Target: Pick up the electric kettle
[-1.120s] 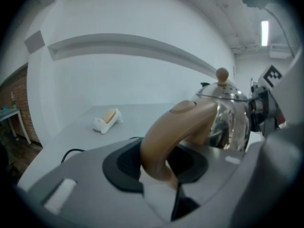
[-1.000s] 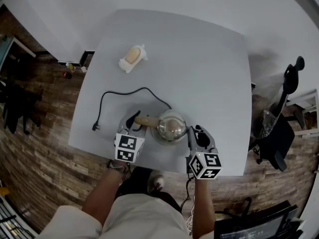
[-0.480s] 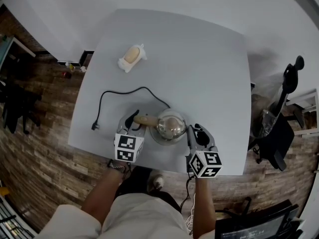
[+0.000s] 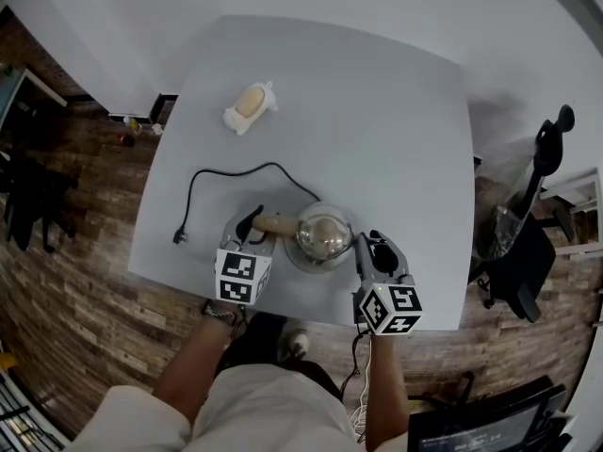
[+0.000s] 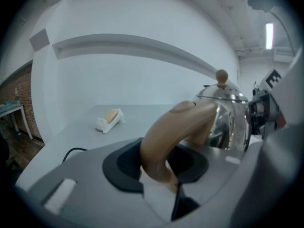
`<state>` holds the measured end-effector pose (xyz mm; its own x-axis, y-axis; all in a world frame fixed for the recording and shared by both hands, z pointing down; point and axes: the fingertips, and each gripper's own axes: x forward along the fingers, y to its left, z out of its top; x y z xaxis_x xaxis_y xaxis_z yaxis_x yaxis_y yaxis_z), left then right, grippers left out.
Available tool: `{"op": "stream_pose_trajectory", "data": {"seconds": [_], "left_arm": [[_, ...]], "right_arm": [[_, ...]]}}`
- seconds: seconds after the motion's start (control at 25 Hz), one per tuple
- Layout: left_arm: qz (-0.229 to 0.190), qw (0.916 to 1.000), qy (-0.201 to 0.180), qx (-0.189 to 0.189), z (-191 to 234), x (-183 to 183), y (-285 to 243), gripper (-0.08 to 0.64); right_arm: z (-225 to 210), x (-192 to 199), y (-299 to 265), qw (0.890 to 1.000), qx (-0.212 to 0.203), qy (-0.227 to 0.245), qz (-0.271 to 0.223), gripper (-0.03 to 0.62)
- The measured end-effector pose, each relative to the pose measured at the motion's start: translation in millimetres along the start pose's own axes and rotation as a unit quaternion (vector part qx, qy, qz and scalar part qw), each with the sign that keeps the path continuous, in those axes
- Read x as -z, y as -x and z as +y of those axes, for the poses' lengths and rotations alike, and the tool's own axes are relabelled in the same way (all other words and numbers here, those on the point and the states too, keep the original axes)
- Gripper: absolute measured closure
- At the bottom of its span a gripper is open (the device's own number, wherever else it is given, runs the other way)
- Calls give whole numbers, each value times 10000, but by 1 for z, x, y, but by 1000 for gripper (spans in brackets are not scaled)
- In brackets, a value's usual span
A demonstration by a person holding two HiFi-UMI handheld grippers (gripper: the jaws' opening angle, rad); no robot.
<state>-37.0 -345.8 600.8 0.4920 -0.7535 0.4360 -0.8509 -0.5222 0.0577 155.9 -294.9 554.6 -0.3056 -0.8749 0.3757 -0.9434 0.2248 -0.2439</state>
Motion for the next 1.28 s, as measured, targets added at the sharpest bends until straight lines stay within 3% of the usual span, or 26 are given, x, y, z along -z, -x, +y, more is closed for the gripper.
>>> {"op": "stream_pose_trajectory", "data": {"seconds": [0.64,1.28], "left_arm": [[-16,10000,-38,14,-5,-10,5,408],[-327,9994,-59,31,-8,-35,14,408]], "right_arm": [[-1,-9,6,10000,-15,0,-61,485],[3,-38,16,9994,-143,103,-296,488]]}}
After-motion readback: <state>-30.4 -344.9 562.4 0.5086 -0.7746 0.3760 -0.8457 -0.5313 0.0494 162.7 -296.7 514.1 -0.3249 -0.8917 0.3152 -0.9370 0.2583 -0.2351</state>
